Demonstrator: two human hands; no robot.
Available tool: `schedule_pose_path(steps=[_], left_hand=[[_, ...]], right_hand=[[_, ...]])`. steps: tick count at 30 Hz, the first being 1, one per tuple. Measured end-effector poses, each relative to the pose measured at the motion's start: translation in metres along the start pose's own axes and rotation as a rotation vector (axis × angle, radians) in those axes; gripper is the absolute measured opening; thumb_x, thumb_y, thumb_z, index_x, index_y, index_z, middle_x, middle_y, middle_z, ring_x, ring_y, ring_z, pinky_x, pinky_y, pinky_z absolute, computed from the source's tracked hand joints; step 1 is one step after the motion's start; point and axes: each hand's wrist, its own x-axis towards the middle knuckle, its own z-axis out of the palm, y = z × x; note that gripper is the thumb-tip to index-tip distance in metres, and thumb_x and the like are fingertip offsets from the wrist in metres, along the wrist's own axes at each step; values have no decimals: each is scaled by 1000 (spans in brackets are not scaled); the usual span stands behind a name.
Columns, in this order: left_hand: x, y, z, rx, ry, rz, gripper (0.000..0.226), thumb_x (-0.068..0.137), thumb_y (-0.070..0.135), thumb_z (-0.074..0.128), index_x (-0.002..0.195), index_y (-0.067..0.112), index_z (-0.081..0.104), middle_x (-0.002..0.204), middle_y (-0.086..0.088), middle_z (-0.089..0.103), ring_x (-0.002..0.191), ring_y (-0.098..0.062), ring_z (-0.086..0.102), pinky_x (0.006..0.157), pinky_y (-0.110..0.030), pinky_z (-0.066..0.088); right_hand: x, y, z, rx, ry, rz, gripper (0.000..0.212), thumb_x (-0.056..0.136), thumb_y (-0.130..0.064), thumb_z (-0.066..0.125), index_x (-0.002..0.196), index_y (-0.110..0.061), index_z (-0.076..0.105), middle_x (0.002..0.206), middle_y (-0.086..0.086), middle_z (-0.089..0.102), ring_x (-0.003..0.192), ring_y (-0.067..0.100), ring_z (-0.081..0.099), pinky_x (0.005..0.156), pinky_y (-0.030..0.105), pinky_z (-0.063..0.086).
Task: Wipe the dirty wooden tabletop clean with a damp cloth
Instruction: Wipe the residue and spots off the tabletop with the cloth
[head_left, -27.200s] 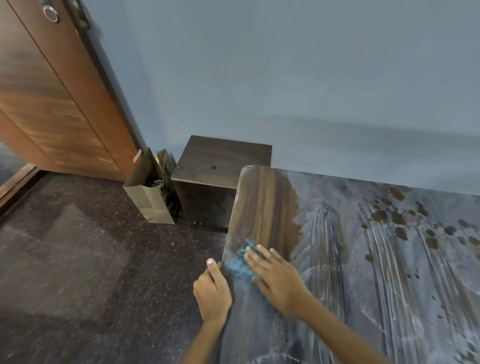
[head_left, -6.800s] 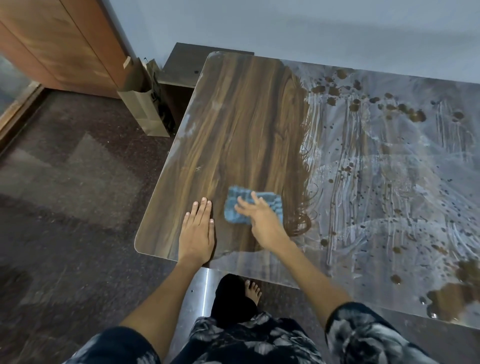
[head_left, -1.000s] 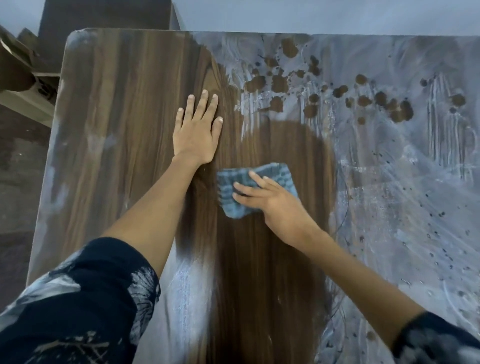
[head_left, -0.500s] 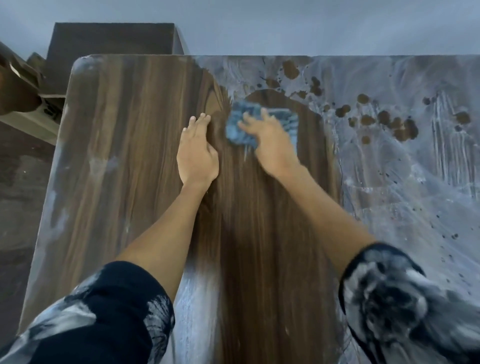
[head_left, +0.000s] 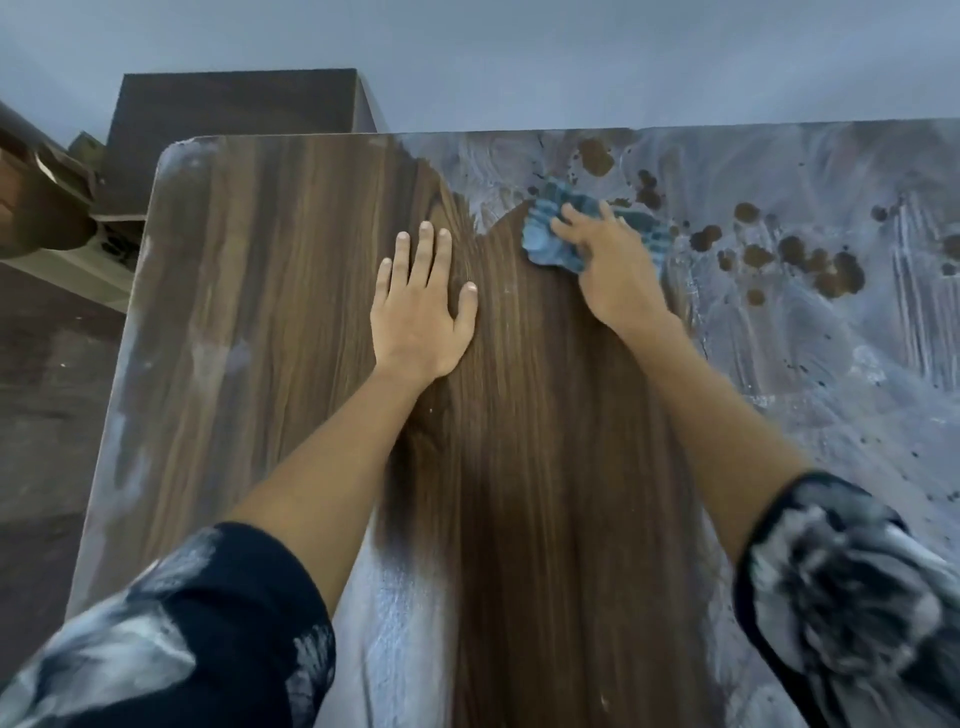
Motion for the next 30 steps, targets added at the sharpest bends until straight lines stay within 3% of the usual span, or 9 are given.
schedule_pose_path(steps=[2,5,8,10,13,17,22,26,30], left_hand=[[10,-5,-3,34,-55,50,64,96,47,21,149,16,3,157,-4,0,144,-22,-3,117,-37,3],[18,-8,-3,32,-64,75,67,95,50,23,149,15,2,157,-4,0,144,-20,-3,117,-36,2],[21,-11,-2,17,-51,94,68,94,47,28,149,15,6,157,-2,2,144,-19,-1,117,-35,3],[22,-11,-2,-37,-29,91,65,93,41,32,149,15,10,157,-1,6,144,-17,0,117,-33,2],[20,-9,-2,-95,14,65,62,93,36,33,148,13,17,156,-1,12,144,-15,4,118,-32,3],[19,-6,-4,-136,92,7,58,95,37,35,145,11,26,154,-3,23,143,-15,13,117,-31,6],[16,-7,-3,-243,161,-112,54,96,36,35,143,10,31,151,-4,29,142,-15,19,117,-32,13],[18,-9,0,-229,170,-108,50,95,28,36,142,10,33,151,-3,29,142,-14,19,117,-30,12],[19,-8,2,-134,134,-61,51,97,27,30,144,10,27,154,-4,22,143,-18,13,118,-34,9]], right_hand=[[22,-14,16,-9,11,15,64,84,11,38,137,-25,40,151,4,28,141,31,14,115,46,16],[10,-27,26,-5,-81,-185,68,82,16,38,138,-23,38,150,-1,28,142,29,11,116,45,14],[-21,-13,12,-56,-237,-344,72,80,18,44,140,-20,33,151,-4,24,142,21,7,114,33,4],[-31,9,-7,37,-183,-312,68,78,19,47,135,-17,41,147,-3,32,141,17,12,114,31,4],[-11,32,-24,79,-13,-158,52,84,12,48,129,-14,50,142,3,42,139,23,23,116,45,17],[53,14,-17,37,49,15,49,90,7,35,134,-13,45,148,5,34,141,29,16,117,40,11],[59,-39,16,61,-47,-199,54,88,8,40,134,-19,43,149,4,31,141,28,15,117,40,8],[14,-19,10,24,-207,-408,67,76,20,44,134,-15,43,147,3,35,141,24,15,116,38,10],[14,26,-17,64,-38,-224,58,79,18,45,128,-13,51,142,5,43,138,27,25,115,49,18]])
